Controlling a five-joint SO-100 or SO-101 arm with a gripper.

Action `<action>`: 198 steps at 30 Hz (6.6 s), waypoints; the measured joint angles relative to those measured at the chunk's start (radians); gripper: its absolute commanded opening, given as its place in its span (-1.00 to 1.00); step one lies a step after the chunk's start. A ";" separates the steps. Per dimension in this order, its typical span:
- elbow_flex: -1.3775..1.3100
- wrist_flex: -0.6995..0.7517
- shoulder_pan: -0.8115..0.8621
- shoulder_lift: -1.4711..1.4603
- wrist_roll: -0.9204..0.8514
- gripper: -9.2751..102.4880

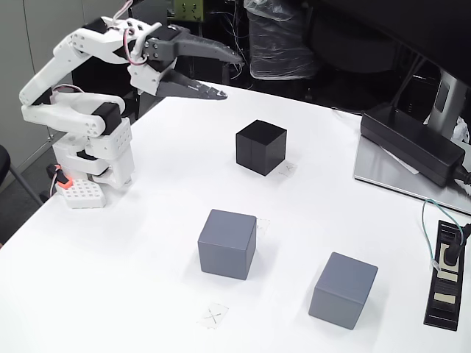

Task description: Stack the three blocks in an ordered color.

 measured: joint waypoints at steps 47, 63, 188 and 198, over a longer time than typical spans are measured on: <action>-1.792 0.488 0.318 -2.134 -0.072 -0.19; -1.991 0.528 0.318 -2.352 -0.078 -0.19; -1.310 0.704 0.371 -1.559 -0.356 -0.60; -1.192 0.704 0.316 -1.548 -0.408 -0.61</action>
